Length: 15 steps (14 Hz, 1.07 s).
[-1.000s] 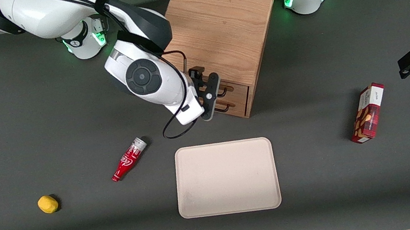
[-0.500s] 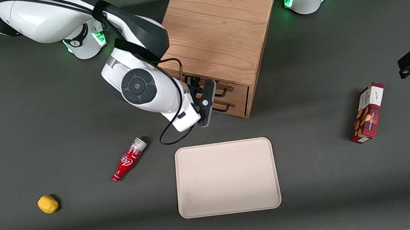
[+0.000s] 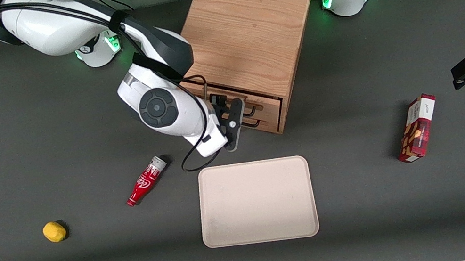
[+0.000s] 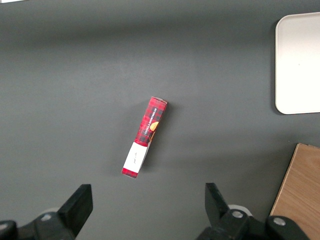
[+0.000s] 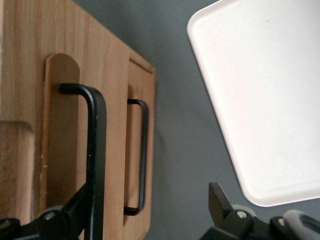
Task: Open upper drawer
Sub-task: 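Pull the handle outward from the cabinet with the right gripper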
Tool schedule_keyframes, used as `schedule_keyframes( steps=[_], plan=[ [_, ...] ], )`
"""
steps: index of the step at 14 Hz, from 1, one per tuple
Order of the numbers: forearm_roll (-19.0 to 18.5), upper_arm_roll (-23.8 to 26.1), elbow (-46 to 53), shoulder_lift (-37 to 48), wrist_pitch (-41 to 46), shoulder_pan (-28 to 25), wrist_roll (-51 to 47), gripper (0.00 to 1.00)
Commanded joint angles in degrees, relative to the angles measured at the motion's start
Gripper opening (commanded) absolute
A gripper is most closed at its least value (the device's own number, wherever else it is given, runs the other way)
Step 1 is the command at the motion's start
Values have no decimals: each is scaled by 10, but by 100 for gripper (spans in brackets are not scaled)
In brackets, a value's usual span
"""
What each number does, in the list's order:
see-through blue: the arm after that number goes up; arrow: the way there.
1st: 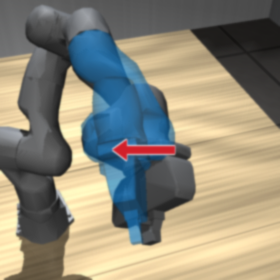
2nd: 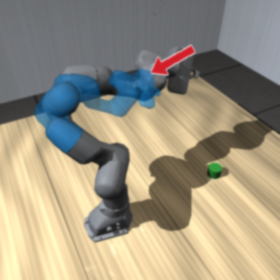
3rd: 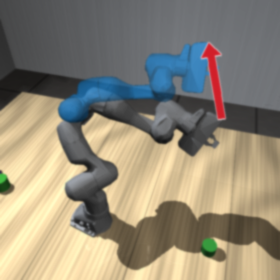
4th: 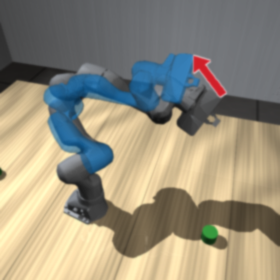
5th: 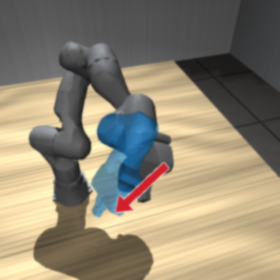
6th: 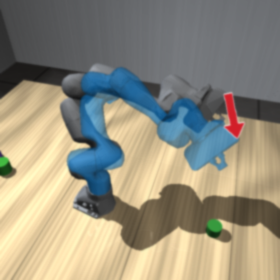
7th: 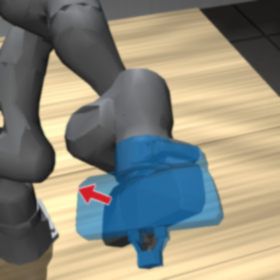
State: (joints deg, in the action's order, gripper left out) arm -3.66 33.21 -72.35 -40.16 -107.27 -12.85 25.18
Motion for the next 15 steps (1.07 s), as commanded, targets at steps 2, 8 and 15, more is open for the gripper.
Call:
schedule_keyframes(
  steps=[2,8,15],
  plan=[
    [-13,-24,47,-22,-10,-6,30,100],
    [-17,-65,56,-27,-89,-5,50,100],
    [-17,-108,85,-53,-175,1,50,100]
  ],
)
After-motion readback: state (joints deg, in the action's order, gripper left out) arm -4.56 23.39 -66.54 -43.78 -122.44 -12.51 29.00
